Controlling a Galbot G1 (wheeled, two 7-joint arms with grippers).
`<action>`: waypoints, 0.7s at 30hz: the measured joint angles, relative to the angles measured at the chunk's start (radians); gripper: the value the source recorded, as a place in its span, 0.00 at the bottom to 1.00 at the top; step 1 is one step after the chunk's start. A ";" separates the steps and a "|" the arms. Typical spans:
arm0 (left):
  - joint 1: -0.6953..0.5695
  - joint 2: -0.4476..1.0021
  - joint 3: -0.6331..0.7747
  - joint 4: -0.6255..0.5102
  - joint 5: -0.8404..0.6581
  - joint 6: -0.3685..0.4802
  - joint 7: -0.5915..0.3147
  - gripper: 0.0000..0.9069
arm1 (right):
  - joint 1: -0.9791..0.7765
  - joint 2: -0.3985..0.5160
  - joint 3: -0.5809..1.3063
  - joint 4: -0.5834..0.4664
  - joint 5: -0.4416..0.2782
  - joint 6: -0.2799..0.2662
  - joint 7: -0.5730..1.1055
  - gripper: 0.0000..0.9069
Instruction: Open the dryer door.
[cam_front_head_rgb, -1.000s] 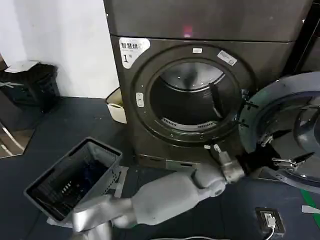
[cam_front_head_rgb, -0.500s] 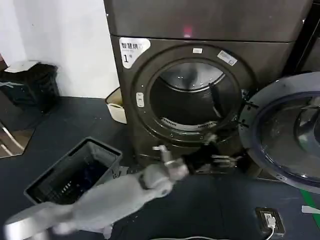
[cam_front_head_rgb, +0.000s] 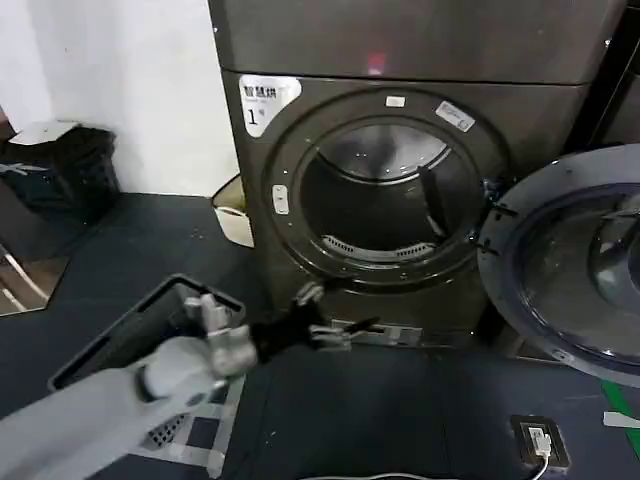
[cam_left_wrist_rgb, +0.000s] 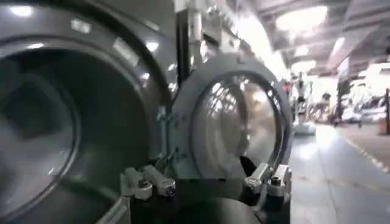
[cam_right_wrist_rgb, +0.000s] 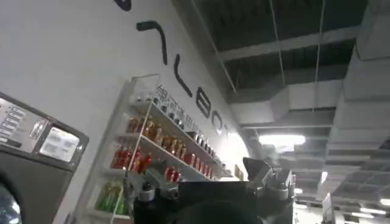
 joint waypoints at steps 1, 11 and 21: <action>0.018 0.030 -0.022 -0.016 -0.007 0.023 0.000 1.00 | 0.003 0.000 -0.001 0.001 -0.005 -0.002 0.009 1.00; 0.190 0.321 -0.183 -0.100 0.119 0.089 0.041 1.00 | 0.037 0.004 0.029 0.063 -0.078 -0.032 -0.016 1.00; 0.253 0.555 -0.217 -0.024 0.239 0.171 0.092 1.00 | 0.031 -0.010 0.062 0.053 -0.088 -0.027 -0.010 1.00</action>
